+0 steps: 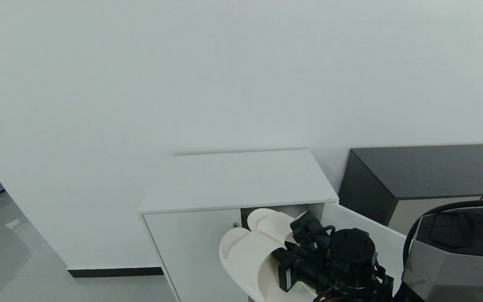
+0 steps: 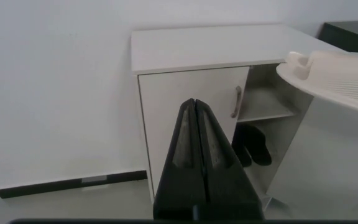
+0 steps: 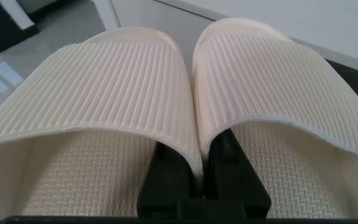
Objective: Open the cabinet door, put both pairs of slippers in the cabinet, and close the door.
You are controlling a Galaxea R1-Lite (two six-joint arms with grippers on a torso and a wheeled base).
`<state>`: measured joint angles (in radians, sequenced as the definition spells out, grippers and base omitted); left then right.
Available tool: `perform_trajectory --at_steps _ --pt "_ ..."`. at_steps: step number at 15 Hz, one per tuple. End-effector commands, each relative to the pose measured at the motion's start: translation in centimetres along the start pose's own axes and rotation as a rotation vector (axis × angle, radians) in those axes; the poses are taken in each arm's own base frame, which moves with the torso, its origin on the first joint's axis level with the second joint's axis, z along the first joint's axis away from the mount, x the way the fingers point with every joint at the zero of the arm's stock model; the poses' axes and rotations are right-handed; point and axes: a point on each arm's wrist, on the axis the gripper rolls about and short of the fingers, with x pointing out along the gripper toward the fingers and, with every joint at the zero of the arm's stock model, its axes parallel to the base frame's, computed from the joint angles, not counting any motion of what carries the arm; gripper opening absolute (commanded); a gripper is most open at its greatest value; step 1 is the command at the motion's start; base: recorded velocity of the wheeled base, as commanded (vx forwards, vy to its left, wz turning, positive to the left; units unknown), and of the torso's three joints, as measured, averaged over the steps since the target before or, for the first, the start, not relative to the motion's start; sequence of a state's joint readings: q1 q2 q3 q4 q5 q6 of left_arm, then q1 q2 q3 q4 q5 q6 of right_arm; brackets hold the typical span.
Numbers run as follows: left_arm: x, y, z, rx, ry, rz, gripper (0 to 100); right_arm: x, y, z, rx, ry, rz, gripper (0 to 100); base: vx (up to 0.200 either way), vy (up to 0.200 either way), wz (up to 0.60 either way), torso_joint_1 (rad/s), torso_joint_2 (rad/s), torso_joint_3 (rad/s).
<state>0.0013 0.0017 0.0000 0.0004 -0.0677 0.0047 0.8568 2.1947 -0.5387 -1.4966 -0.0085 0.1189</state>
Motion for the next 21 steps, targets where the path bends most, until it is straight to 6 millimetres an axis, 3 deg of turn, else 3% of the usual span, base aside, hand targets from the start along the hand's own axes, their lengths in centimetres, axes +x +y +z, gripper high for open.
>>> perform_trajectory --at_steps 1,3,6,17,21 --pt "0.0 0.0 0.0 0.000 -0.001 0.000 0 -1.1 0.1 -0.6 -0.013 0.005 0.080 0 0.000 0.000 0.00 0.000 0.00 0.000" --pt "0.0 0.0 0.0 0.000 -0.001 0.000 0 -3.2 -0.2 -1.1 -0.098 0.066 0.165 0 0.000 0.000 0.00 0.000 0.00 0.000" --pt "0.0 0.0 0.0 -0.002 -0.001 0.000 0 -3.2 0.1 -0.6 -0.103 0.043 0.169 0 0.000 0.000 0.00 0.000 0.00 0.000" --pt "0.0 0.0 0.0 -0.002 -0.001 0.002 0 -4.1 1.0 -1.5 -0.133 0.094 0.208 0 0.000 0.000 0.00 0.000 0.00 0.000" --pt "0.0 0.0 0.0 -0.002 -0.001 0.002 0 -4.1 1.1 -1.6 -0.134 0.094 0.213 0 0.000 0.000 0.00 -0.127 0.26 0.141"
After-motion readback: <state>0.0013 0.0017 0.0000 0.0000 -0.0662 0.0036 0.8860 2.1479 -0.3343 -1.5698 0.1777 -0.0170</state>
